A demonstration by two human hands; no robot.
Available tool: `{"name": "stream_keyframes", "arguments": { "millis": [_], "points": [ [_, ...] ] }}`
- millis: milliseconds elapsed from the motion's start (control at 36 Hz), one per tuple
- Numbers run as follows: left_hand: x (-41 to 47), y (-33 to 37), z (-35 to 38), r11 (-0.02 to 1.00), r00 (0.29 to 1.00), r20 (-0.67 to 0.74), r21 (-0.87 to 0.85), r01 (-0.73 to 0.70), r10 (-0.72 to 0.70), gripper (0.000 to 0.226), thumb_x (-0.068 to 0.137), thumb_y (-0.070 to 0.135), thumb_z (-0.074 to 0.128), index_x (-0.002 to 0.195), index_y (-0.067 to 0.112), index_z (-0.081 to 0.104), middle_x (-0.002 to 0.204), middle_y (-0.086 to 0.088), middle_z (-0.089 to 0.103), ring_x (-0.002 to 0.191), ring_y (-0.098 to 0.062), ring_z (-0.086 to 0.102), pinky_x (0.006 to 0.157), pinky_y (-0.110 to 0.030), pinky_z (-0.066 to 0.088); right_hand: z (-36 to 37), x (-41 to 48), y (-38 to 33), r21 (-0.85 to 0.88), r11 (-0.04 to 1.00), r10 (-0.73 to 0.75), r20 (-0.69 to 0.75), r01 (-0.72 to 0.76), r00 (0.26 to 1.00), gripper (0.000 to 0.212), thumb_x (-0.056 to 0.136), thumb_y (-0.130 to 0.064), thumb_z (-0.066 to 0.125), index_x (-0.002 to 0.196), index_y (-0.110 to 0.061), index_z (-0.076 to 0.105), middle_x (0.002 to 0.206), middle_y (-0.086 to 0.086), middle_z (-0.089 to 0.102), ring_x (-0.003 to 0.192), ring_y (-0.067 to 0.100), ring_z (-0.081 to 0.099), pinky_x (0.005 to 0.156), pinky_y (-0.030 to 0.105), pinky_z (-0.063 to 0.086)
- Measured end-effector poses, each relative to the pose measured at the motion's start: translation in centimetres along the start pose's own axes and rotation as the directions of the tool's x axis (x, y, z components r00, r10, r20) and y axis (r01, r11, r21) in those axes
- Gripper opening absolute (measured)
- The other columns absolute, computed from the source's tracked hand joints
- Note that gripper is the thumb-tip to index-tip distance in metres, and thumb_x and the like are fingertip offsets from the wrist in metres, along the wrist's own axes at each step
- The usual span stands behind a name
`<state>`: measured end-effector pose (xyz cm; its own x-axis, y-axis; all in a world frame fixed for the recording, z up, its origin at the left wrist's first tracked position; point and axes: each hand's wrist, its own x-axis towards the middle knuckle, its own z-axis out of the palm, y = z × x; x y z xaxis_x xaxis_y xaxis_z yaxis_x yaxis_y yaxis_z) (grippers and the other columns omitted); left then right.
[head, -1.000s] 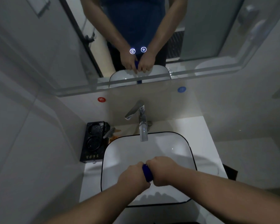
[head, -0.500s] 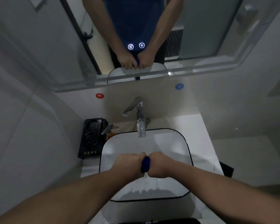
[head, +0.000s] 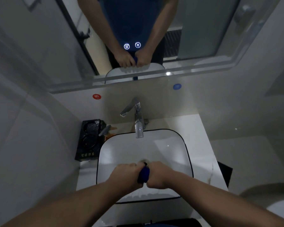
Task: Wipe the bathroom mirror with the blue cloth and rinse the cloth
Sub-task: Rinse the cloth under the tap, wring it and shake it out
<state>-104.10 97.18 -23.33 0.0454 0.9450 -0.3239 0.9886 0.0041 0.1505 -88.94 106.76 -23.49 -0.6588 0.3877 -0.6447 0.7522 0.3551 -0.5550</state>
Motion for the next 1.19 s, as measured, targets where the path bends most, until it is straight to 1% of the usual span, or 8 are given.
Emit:
{"name": "stream_keyframes", "arguments": {
  "millis": [278, 417, 500, 639, 861, 945, 1056, 1195],
  "points": [
    [-1.2, -0.1, -2.4, 0.791, 0.936, 0.171, -0.501, 0.351, -0.307, 0.049, 0.067, 0.054, 0.092, 0.104, 0.034, 0.068, 0.098, 0.010, 0.063, 0.077, -0.005, 0.066, 0.066, -0.016, 0.051, -0.8, -2.2, 3.2, 0.394, 0.913, -0.051, -0.146, 0.106, 0.988, 0.056, 0.080, -0.018, 0.084, 0.126, -0.030, 0.054, 0.111, -0.004, 0.070, 0.093, 0.010, 0.073, 0.074, 0.020, 0.059],
    [-1.9, 2.1, -4.4, 0.367, 0.894, 0.236, -0.849, 0.380, -0.380, 0.048, 0.076, 0.045, 0.093, 0.115, 0.032, 0.067, 0.090, -0.005, 0.078, 0.070, -0.010, 0.071, 0.058, -0.022, 0.056, -3.5, -3.3, 3.3, 0.851, 0.495, 0.192, 0.090, -0.176, 0.977, 0.035, 0.099, -0.015, 0.065, 0.133, -0.008, 0.058, 0.113, 0.017, 0.072, 0.089, 0.026, 0.069, 0.078, 0.036, 0.059],
    [-1.6, 3.7, -5.5, 0.256, 0.885, 0.224, -0.902, 0.347, -0.409, 0.051, 0.082, 0.050, 0.089, 0.120, 0.030, 0.063, 0.091, -0.008, 0.078, 0.073, -0.016, 0.071, 0.061, -0.024, 0.056, -5.1, -4.6, 2.9, 0.899, 0.423, 0.011, 0.122, -0.115, 0.992, 0.033, 0.096, -0.021, 0.064, 0.125, -0.006, 0.069, 0.106, 0.011, 0.077, 0.097, 0.026, 0.068, 0.086, 0.039, 0.057],
    [-1.3, 6.0, -7.3, 0.176, 0.910, 0.165, -0.953, 0.247, -0.381, 0.033, 0.096, 0.032, 0.079, 0.124, 0.023, 0.064, 0.104, -0.007, 0.079, 0.090, -0.017, 0.078, 0.080, -0.034, 0.064, -6.4, -5.9, 1.4, 0.826, 0.552, -0.006, -0.128, 0.110, 0.992, 0.046, 0.102, -0.058, 0.059, 0.128, -0.022, 0.067, 0.115, 0.005, 0.077, 0.101, 0.021, 0.073, 0.089, 0.038, 0.060],
    [-3.2, 7.2, -9.5, 0.034, 0.908, 0.172, -0.979, 0.200, -0.382, 0.044, 0.097, 0.051, 0.072, 0.134, 0.028, 0.067, 0.120, 0.002, 0.080, 0.112, -0.020, 0.076, 0.096, -0.036, 0.061, -8.3, -7.0, 2.5, 0.889, 0.385, -0.008, -0.266, 0.248, 0.964, 0.040, 0.103, -0.044, 0.061, 0.118, -0.010, 0.074, 0.108, 0.007, 0.078, 0.103, 0.027, 0.071, 0.093, 0.040, 0.056],
    [-4.2, 7.8, -9.2, -0.148, 0.925, 0.183, -0.979, 0.140, -0.334, 0.053, 0.101, 0.045, 0.067, 0.145, 0.017, 0.061, 0.135, -0.014, 0.073, 0.126, -0.038, 0.069, 0.107, -0.058, 0.056, -9.5, -8.2, 2.2, 0.909, 0.307, -0.114, -0.259, 0.282, 0.959, 0.041, 0.101, -0.042, 0.063, 0.118, -0.006, 0.073, 0.105, 0.012, 0.076, 0.097, 0.025, 0.069, 0.088, 0.038, 0.052],
    [-5.2, 8.4, -9.1, -0.531, 0.941, 0.240, -0.843, 0.082, -0.237, 0.052, 0.110, 0.043, 0.049, 0.154, 0.016, 0.052, 0.151, -0.021, 0.061, 0.143, -0.043, 0.055, 0.117, -0.061, 0.047, -11.4, -11.6, 0.4, 0.793, 0.480, -0.180, -0.328, 0.374, 0.927, 0.048, 0.098, -0.047, 0.053, 0.118, -0.009, 0.074, 0.102, 0.001, 0.079, 0.095, 0.016, 0.071, 0.087, 0.029, 0.056],
    [-5.6, 8.0, -10.3, -0.753, 0.945, 0.303, -0.650, 0.107, -0.127, 0.051, 0.104, 0.041, 0.052, 0.138, 0.006, 0.069, 0.126, -0.020, 0.069, 0.093, -0.036, 0.064, 0.083, -0.046, 0.047, -12.6, -15.6, -2.6, 0.536, 0.619, -0.361, -0.456, 0.574, 0.814, 0.036, 0.108, -0.029, 0.047, 0.103, -0.002, 0.072, 0.082, -0.013, 0.069, 0.079, -0.005, 0.063, 0.077, 0.012, 0.050]
  ]
}}
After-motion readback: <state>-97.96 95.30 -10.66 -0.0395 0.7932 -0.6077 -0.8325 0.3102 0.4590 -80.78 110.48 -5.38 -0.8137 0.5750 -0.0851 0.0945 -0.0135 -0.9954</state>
